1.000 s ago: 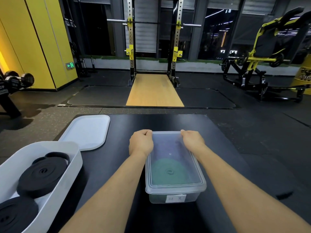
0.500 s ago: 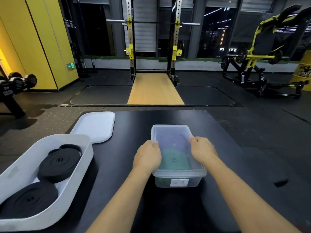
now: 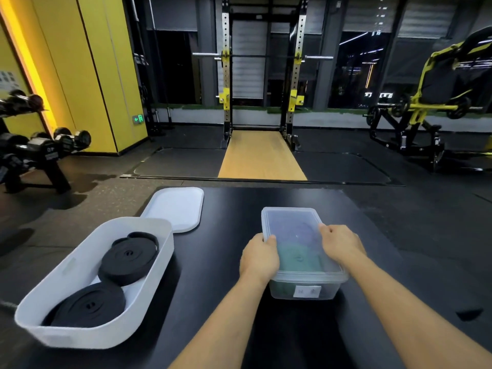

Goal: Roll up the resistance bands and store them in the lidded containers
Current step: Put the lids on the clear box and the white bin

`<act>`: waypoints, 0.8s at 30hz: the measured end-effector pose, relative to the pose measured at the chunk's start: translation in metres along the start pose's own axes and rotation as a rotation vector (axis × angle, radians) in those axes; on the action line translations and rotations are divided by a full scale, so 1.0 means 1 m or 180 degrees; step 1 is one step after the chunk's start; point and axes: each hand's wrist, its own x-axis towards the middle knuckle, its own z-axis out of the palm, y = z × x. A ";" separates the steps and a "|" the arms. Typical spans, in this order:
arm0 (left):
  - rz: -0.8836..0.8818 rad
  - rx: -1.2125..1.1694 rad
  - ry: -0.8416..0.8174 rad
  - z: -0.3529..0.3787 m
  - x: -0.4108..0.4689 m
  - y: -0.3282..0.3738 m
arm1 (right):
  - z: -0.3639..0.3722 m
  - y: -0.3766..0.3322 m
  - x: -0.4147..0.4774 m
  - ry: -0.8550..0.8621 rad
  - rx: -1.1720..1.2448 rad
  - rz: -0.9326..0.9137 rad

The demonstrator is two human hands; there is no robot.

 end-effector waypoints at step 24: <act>0.0680 0.1037 0.0287 -0.154 -0.020 -0.007 | 0.063 -0.121 -0.097 -0.0479 -0.0228 -0.1996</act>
